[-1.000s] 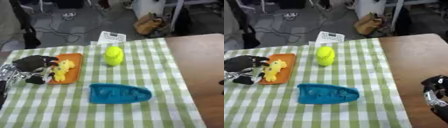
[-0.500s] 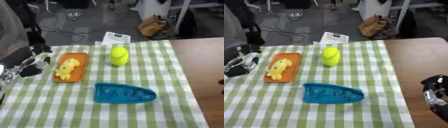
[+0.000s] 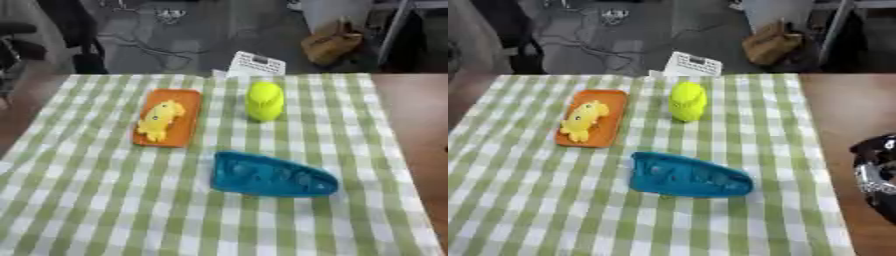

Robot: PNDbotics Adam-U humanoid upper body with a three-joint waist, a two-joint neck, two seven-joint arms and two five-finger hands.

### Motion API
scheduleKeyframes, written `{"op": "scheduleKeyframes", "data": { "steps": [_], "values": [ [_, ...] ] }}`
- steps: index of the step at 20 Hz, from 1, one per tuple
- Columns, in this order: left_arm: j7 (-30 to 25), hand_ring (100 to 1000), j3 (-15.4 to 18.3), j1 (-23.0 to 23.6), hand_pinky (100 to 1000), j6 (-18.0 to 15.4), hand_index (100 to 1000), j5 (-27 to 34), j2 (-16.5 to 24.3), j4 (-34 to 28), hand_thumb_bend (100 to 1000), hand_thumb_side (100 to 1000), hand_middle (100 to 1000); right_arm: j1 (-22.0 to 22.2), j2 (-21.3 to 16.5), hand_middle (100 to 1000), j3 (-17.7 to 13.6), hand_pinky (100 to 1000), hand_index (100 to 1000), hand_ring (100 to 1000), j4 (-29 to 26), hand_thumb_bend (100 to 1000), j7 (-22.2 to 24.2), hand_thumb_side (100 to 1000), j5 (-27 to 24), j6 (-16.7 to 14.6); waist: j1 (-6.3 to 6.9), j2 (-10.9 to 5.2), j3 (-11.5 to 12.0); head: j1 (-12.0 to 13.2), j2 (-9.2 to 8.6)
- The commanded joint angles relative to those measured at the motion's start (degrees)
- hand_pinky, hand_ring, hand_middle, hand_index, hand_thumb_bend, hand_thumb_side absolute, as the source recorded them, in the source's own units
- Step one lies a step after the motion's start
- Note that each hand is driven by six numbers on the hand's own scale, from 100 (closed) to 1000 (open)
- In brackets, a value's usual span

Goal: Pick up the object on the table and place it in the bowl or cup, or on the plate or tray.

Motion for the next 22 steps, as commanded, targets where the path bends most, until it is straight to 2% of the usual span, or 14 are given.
{"op": "scheduleKeyframes", "data": {
  "steps": [1,6,11,18,22],
  "values": [
    [-0.64,676,1.40,-0.49,700,2.78,830,2.35,-0.49,-3.73,169,933,756,-0.59,-1.02,633,-0.66,376,704,542,-1.36,100,-0.36,602,0.37,-0.06,-0.86,-0.48,0.10,0.52,0.51],
    [-0.36,671,1.67,-0.53,694,4.36,827,2.77,-1.44,-4.96,158,916,753,-0.64,-0.84,640,-0.64,376,705,544,-1.36,100,-0.53,600,0.37,-0.04,-0.98,-0.35,-0.01,1.25,0.08],
    [-0.27,664,1.67,-0.69,689,4.92,825,3.13,-2.15,-5.62,156,915,749,-0.89,-1.07,641,-0.62,375,704,545,-1.36,100,-0.69,598,0.42,-0.01,-1.08,-0.11,0.24,1.75,0.70],
    [-0.88,659,1.36,-0.87,686,5.81,819,3.51,-3.01,-6.48,146,906,743,-0.93,-0.81,640,-0.77,375,653,544,-1.36,100,-1.08,596,0.43,-0.04,-1.10,0.05,-0.21,0.81,0.75],
    [-1.41,657,1.17,-0.62,686,5.72,798,3.54,-3.21,-6.56,142,904,738,-0.81,-0.79,638,-0.70,374,615,544,-1.36,100,-1.07,598,0.46,-0.23,-1.15,0.21,0.04,0.34,1.54]
  ]
}}
